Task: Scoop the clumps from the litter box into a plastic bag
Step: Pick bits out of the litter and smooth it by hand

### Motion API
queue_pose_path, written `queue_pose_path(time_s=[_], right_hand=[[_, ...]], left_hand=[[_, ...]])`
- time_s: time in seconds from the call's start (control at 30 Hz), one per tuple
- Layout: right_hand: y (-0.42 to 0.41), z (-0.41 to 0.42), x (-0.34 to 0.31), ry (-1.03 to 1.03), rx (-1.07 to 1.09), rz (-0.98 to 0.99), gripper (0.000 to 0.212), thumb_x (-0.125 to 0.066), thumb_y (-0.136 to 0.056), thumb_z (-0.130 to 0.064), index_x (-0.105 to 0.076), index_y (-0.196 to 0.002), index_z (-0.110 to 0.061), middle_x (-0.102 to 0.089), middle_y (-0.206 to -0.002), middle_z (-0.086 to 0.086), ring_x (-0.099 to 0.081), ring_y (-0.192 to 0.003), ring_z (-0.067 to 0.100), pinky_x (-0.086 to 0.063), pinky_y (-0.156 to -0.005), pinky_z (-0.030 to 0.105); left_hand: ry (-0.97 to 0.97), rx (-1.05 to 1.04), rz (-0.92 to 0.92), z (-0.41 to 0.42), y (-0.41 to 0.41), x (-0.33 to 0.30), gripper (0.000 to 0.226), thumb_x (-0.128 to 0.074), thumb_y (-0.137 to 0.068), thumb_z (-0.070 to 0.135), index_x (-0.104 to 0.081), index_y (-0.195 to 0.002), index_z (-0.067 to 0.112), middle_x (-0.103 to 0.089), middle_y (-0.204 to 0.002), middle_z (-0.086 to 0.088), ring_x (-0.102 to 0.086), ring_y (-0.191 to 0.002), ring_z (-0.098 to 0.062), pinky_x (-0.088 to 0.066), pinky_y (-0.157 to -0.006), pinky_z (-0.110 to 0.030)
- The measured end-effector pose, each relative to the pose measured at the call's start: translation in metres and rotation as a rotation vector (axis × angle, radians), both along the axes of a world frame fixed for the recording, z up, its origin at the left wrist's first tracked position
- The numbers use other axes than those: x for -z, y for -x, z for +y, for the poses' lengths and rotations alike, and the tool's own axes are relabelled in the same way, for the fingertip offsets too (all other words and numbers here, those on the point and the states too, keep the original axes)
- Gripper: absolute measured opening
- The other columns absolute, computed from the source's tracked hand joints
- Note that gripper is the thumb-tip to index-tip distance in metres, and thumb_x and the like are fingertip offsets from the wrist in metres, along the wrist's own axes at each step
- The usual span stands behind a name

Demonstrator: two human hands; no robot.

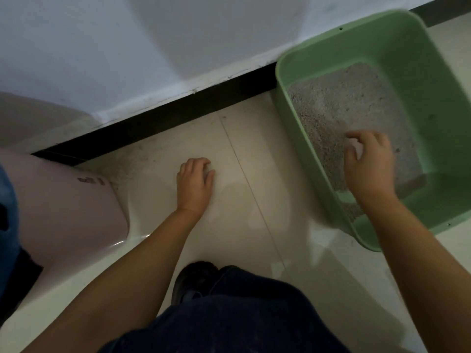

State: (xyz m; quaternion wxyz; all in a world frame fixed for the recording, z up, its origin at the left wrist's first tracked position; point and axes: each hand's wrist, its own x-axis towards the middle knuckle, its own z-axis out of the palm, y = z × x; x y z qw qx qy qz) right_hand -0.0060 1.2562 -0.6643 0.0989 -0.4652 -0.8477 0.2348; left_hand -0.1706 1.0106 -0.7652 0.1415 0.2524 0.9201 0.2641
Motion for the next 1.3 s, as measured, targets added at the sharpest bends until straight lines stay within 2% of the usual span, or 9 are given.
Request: queue_pose_path(time_s=[0.17,0.27,0.37,0.5,0.67,0.9,1.1,1.23,1.3], right_hand=[[0.051,-0.069,-0.004,-0.034,-0.351,0.272,0.018,-0.050,-0.088,-0.002,-0.063,-0.099,-0.004,-0.056,-0.099,0.012,-0.048,-0.081,0.010,-0.039,-0.075,0.018],[0.078,-0.112,0.035,0.212,-0.559,0.056,0.021,-0.050,-0.092,-0.011,-0.061,-0.109,-0.009,-0.057,-0.108,0.010,-0.057,-0.092,0.022,-0.049,-0.080,0.037],[0.092,-0.129,0.072,0.313,-0.656,-0.134,0.030,-0.048,-0.094,-0.016,-0.055,-0.122,-0.010,-0.052,-0.121,0.012,-0.051,-0.110,0.028,-0.047,-0.087,0.037],[0.104,-0.132,0.094,0.225,-0.619,-0.144,0.028,-0.050,-0.094,-0.017,-0.056,-0.119,-0.007,-0.052,-0.119,0.014,-0.048,-0.110,0.029,-0.046,-0.084,0.037],[0.106,-0.134,0.106,0.062,-0.625,-0.067,0.015,-0.060,-0.087,-0.015,-0.065,-0.093,-0.003,-0.061,-0.095,0.016,-0.057,-0.090,0.034,-0.043,-0.059,0.033],[0.109,-0.136,0.111,-0.009,-0.654,-0.084,0.009,-0.071,-0.073,-0.004,-0.063,-0.071,-0.002,-0.061,-0.074,0.016,-0.061,-0.068,0.034,-0.036,-0.045,0.025],[0.109,-0.122,0.066,0.218,-0.546,0.038,0.015,-0.049,-0.094,-0.013,-0.059,-0.098,-0.002,-0.056,-0.099,0.012,-0.054,-0.090,0.024,-0.043,-0.072,0.032],[0.074,-0.072,-0.011,0.137,-0.227,0.365,0.004,-0.050,-0.094,-0.012,-0.054,-0.092,-0.014,-0.056,-0.084,-0.001,-0.048,-0.072,0.008,-0.038,-0.065,0.007],[0.041,-0.034,-0.027,0.036,-0.082,0.395,0.016,-0.047,-0.094,-0.013,-0.045,-0.087,-0.027,-0.058,-0.082,0.002,-0.050,-0.071,0.012,-0.038,-0.063,0.007]], left_hand=[[-0.011,-0.129,0.034,-0.027,-0.003,0.002,0.027,-0.043,-0.091,0.015,-0.065,-0.104,0.003,-0.064,-0.100,-0.018,-0.056,-0.091,-0.037,-0.044,-0.081,-0.041],[0.022,-0.099,0.029,-0.036,-0.010,0.005,0.038,-0.039,-0.089,0.029,-0.066,-0.103,0.006,-0.065,-0.098,-0.015,-0.057,-0.090,-0.035,-0.042,-0.081,-0.039],[0.093,0.005,0.050,-0.035,-0.012,0.008,0.039,-0.044,-0.082,0.040,-0.066,-0.100,0.012,-0.063,-0.097,-0.009,-0.057,-0.091,-0.030,-0.035,-0.081,-0.033],[0.091,0.032,0.119,-0.033,-0.009,0.013,0.029,-0.048,-0.080,0.038,-0.065,-0.089,0.016,-0.063,-0.090,-0.005,-0.055,-0.086,-0.025,-0.027,-0.076,-0.029],[0.047,0.019,0.204,-0.031,-0.006,0.022,0.020,-0.052,-0.081,0.033,-0.064,-0.083,0.017,-0.062,-0.084,-0.001,-0.040,-0.083,-0.013,-0.028,-0.076,-0.028],[0.021,0.036,0.215,-0.026,-0.003,0.023,0.019,-0.052,-0.082,0.028,-0.064,-0.075,0.016,-0.061,-0.077,-0.002,-0.043,-0.078,-0.014,-0.028,-0.075,-0.029],[-0.077,-0.030,0.137,-0.003,-0.007,-0.006,0.024,-0.047,-0.084,0.026,-0.064,-0.079,0.010,-0.062,-0.082,-0.008,-0.057,-0.078,-0.029,-0.026,-0.071,-0.025],[-0.393,0.072,0.143,0.073,-0.017,-0.067,0.023,-0.050,-0.087,0.026,-0.064,-0.082,0.008,-0.061,-0.083,-0.009,-0.056,-0.080,-0.028,-0.036,-0.075,-0.032],[-0.499,0.198,0.159,0.119,-0.028,-0.092,0.023,-0.050,-0.084,0.026,-0.064,-0.080,0.007,-0.061,-0.082,-0.011,-0.057,-0.078,-0.029,-0.040,-0.073,-0.036]])
